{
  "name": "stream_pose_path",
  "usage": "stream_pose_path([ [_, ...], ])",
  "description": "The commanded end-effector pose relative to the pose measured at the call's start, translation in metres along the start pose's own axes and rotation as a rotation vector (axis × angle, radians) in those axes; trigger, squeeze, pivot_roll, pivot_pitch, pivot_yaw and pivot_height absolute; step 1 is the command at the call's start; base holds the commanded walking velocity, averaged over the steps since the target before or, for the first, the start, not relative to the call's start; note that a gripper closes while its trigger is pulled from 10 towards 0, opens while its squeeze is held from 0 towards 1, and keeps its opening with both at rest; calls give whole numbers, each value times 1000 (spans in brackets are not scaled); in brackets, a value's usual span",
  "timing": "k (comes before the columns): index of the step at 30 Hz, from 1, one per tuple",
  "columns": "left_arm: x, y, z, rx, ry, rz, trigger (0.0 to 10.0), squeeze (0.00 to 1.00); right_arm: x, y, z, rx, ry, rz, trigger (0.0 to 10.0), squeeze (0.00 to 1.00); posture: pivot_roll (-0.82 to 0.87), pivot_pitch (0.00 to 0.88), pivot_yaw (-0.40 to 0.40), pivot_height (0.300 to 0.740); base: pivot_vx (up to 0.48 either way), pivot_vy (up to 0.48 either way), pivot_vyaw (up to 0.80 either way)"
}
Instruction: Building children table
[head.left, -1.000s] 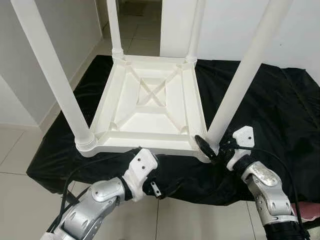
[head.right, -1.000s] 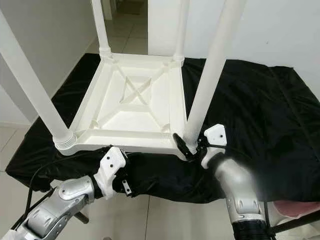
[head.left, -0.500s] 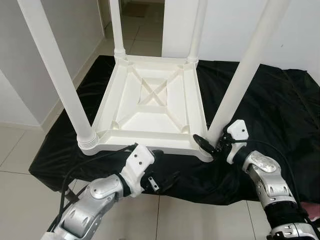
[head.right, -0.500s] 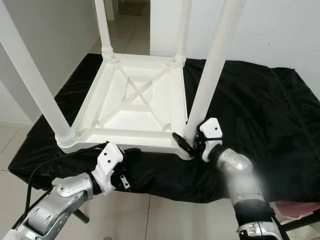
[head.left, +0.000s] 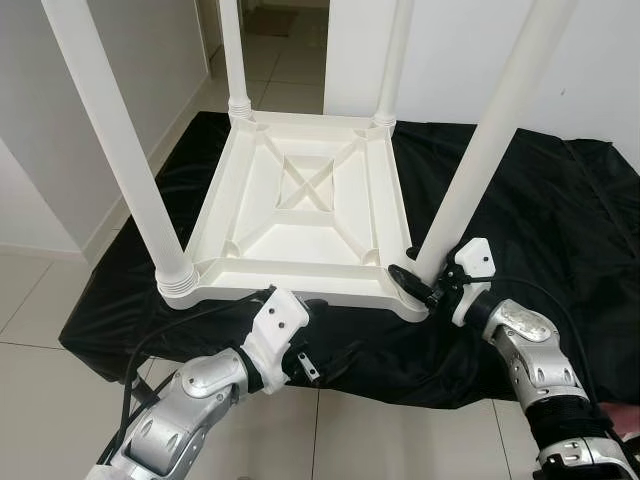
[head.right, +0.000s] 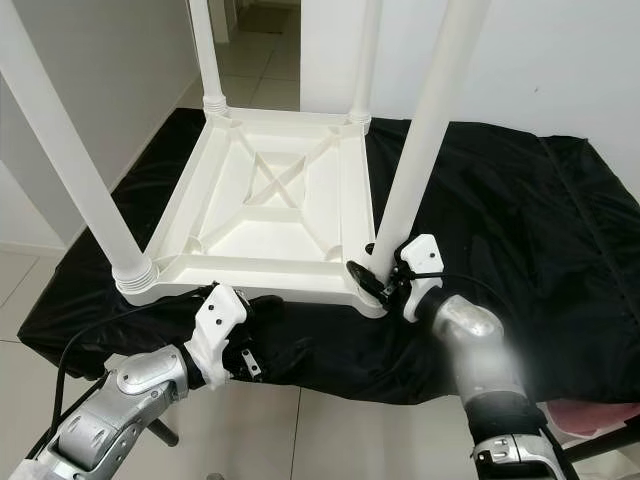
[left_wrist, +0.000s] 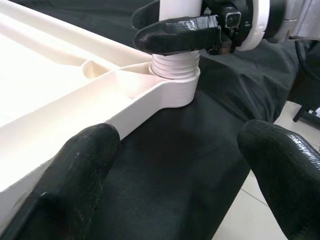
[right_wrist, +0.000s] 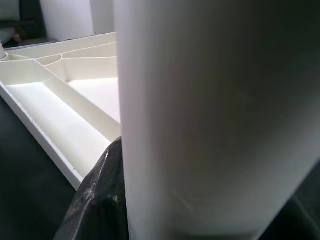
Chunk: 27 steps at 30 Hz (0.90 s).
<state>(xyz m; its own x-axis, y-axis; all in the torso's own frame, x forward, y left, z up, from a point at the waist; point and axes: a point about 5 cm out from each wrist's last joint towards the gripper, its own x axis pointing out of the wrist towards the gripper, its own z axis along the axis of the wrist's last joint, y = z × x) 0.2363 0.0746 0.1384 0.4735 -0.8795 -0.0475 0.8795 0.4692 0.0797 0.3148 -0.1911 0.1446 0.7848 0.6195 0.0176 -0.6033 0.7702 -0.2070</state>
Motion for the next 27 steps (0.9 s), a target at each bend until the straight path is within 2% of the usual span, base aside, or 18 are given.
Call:
stream_pose_path([
  [1, -2, 2, -3, -1, 22, 22, 10000, 0, 0, 3, -4, 7, 20, -7, 10000, 0, -33, 63, 0, 740, 0, 0, 0],
  [2, -2, 2, -3, -1, 22, 22, 10000, 0, 0, 3, -4, 6, 18, -7, 10000, 0, -33, 63, 0, 740, 0, 0, 0],
  [5, -2, 3, -3, 2, 20, 25, 10000, 0, 1, 4, 0, 12, 33, -163, 10000, 0, -34, 64, -4, 740, 0, 0, 0],
  [8, -2, 4, -3, 4, 20, 28, 10000, 0, 1, 5, -1, 13, 40, -192, 10000, 0, -34, 64, -4, 740, 0, 0, 0],
  [11, -2, 5, -5, 2, 25, 47, 10000, 0, -1, 19, -2, 26, 37, -224, 10000, 0, -35, 64, -14, 740, 0, 0, 0],
  [12, -2, 6, -3, -22, 2, 62, 10000, 0, 0, 25, -2, 38, 33, -242, 10000, 0, -35, 64, -14, 740, 0, 0, 0],
  [13, -2, 6, -3, -22, 2, 62, 10000, 0, 0, 25, -2, 38, 33, -242, 10000, 0, -35, 64, -14, 740, 0, 0, 0],
  [17, -1, 10, 2, -30, -37, 87, 10000, 0, 1, 39, -3, 115, 37, -367, 10000, 0, -33, 63, -20, 740, 0, 0, 0],
  [18, -1, 10, 2, -30, -37, 87, 10000, 0, 1, 39, -3, 115, 37, -367, 10000, 0, -33, 63, -20, 740, 0, 0, 0],
  [19, -1, 12, 3, -30, -38, 92, 10000, 0, 1, 42, -3, 142, 46, -439, 10000, 0, -33, 63, -20, 740, 0, 0, 0],
  [22, -1, 13, 3, -32, -39, 96, 10000, 0, 1, 45, -2, 157, 58, -495, 10000, 0, -30, 57, -20, 740, 0, 0, 0],
  [27, -1, 15, 2, -30, -40, 105, 10000, 0, 1, 64, -2, 190, 83, -613, 10000, 0, -38, 53, -27, 740, 0, 0, 0],
])
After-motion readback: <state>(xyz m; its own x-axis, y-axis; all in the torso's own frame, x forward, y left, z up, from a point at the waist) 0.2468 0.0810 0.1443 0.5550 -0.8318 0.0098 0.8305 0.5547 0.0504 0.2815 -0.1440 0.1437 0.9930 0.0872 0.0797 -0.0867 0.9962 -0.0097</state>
